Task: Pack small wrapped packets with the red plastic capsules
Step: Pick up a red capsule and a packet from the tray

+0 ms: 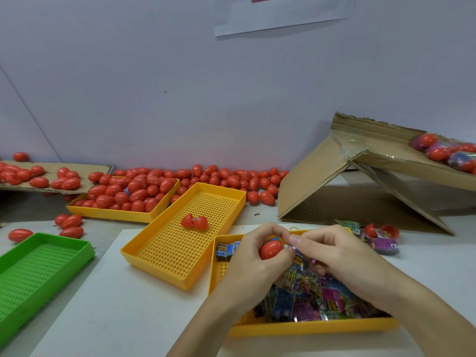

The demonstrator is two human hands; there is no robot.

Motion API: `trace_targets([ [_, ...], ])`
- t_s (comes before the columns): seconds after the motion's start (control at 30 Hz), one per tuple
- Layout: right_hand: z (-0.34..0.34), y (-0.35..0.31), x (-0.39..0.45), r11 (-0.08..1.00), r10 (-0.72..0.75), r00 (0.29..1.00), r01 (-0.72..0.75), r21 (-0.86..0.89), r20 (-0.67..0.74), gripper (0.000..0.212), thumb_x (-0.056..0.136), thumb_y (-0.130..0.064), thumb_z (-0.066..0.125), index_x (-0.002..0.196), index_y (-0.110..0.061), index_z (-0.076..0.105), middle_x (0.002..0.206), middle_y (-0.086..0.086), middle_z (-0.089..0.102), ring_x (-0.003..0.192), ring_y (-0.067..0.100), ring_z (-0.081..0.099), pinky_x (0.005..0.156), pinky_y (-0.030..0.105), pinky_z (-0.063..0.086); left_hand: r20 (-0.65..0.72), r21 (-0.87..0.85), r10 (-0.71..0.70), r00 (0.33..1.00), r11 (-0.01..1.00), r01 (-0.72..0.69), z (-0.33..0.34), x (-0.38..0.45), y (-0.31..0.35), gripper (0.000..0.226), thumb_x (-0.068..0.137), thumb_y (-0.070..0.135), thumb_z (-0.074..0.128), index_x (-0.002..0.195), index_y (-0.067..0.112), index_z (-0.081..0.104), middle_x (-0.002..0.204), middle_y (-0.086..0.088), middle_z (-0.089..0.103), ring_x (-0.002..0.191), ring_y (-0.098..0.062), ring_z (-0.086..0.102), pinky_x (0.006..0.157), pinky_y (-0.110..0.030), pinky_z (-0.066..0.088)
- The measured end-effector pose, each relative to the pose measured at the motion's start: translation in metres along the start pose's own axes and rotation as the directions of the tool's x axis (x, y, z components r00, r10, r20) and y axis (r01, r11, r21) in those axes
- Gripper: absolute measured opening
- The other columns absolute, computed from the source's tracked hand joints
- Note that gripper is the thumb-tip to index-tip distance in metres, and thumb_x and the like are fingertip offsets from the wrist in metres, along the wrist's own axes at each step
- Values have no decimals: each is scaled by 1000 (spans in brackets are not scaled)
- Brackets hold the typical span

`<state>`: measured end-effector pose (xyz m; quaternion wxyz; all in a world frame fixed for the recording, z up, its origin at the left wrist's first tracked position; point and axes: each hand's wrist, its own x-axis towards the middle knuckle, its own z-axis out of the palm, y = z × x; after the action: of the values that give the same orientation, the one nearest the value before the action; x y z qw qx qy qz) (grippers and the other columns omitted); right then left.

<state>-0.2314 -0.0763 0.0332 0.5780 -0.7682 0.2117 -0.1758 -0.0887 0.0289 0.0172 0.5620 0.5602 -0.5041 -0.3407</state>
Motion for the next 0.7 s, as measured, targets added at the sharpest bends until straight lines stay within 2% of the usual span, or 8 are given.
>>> trace_targets([
  [0.1, -2, 1, 0, 1000, -7, 1000, 7, -1, 0, 38, 80, -60, 58, 85, -28, 79, 61, -10, 58, 59, 5, 48, 63, 24, 41, 14, -5, 18, 1000, 1000, -18, 0, 1, -1, 7, 90, 28, 67, 85, 28, 62, 61, 10, 52, 54, -5, 51, 55, -21, 46],
  [0.13, -2, 0, -1, 1000, -12, 1000, 12, 1, -7, 35, 80, -57, 58, 85, -29, 79, 61, -12, 61, 57, 0, 50, 61, 19, 41, 7, -10, 21, 1000, 1000, -21, -1, 1, -2, 8, 87, 33, 68, 85, 29, 62, 61, 9, 51, 54, -5, 50, 55, -21, 46],
  [0.2, -1, 0, 0, 999, -35, 996, 36, 19, -79, 30, 81, -52, 59, 87, -30, 78, 65, -8, 65, 58, 4, 52, 58, 19, 41, -11, -50, 10, 1000, 999, -11, -2, 3, -4, 18, 82, 40, 69, 89, 26, 61, 61, 8, 49, 53, -8, 46, 54, -22, 43],
  [0.3, 0, 2, 2, 992, -46, 954, 80, 102, -297, 23, 83, -45, 60, 88, -29, 77, 76, 6, 71, 68, 21, 59, 65, 34, 47, -14, -271, -56, 998, 961, 50, -3, 7, -7, 19, 79, 35, 60, 91, 20, 55, 65, -2, 49, 53, -15, 39, 52, -25, 36],
  [0.37, 0, 3, 4, 986, -31, 908, 97, 136, -418, 17, 87, -39, 62, 86, -31, 77, 78, 9, 73, 69, 15, 64, 63, 29, 49, -32, -352, -108, 994, 932, 90, -3, 9, -8, 20, 78, 25, 49, 95, 14, 50, 67, -4, 53, 51, -15, 41, 50, -25, 36],
  [0.47, 0, 7, 6, 990, -39, 841, 107, 95, -540, 18, 94, -30, 62, 83, -26, 76, 68, -2, 71, 55, 0, 60, 49, 15, 45, -68, -264, -111, 991, 960, 89, -2, 9, -10, 22, 80, 24, 50, 99, 12, 50, 72, 0, 61, 56, -15, 48, 52, -24, 40],
  [0.57, 1, 9, 6, 993, -44, 801, 101, 62, -597, 16, 95, -32, 61, 84, -30, 72, 69, -4, 72, 58, 0, 63, 57, 25, 46, -76, -103, -51, 996, 994, 43, -1, 7, -9, 15, 92, 24, 61, 104, 17, 58, 85, -2, 64, 63, -14, 55, 59, -25, 47],
  [0.7, 5, 8, 6, 994, -71, 797, 108, 25, -600, 14, 94, -34, 61, 87, -31, 72, 77, -9, 74, 70, 0, 67, 63, 27, 49, -67, -16, -36, 997, 999, 35, 0, 5, -7, 17, 94, 22, 66, 108, 22, 57, 91, -4, 69, 65, -9, 58, 66, -26, 50],
])
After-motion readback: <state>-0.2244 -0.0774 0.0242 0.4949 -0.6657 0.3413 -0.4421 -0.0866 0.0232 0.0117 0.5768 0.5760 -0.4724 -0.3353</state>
